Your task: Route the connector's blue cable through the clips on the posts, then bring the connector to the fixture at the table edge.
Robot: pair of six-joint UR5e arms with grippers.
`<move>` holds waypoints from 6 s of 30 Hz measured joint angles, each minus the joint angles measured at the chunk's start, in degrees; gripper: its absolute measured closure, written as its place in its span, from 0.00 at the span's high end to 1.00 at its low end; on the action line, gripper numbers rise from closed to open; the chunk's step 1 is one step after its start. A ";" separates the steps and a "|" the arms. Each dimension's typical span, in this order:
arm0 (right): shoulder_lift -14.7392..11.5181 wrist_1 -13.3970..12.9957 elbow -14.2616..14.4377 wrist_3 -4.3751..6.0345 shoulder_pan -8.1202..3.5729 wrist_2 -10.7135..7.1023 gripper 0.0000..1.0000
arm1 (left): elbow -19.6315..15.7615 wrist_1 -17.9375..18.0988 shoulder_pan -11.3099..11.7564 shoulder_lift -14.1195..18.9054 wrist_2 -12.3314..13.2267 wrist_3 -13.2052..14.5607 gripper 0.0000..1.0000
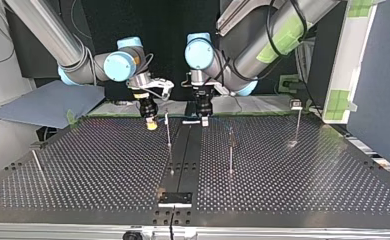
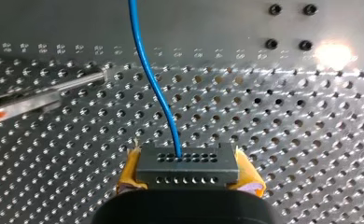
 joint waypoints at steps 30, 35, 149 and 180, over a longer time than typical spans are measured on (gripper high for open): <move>0.02 -4.88 7.32 -0.41 -3.27 0.84 0.00 | -0.30 2.28 -2.78 -6.10 0.44 -0.41 0.00; 0.04 -5.42 8.07 -0.48 -3.63 0.91 0.00 | -0.35 2.56 -3.56 -6.26 0.29 -0.52 0.00; 5.01 -22.10 12.70 0.12 -15.90 -10.70 0.00 | 4.11 5.94 -3.68 -13.51 4.00 -1.77 0.00; 7.09 -21.02 10.69 -0.28 -15.72 -10.89 0.00 | 6.43 3.96 -2.41 -13.57 5.37 -2.69 0.00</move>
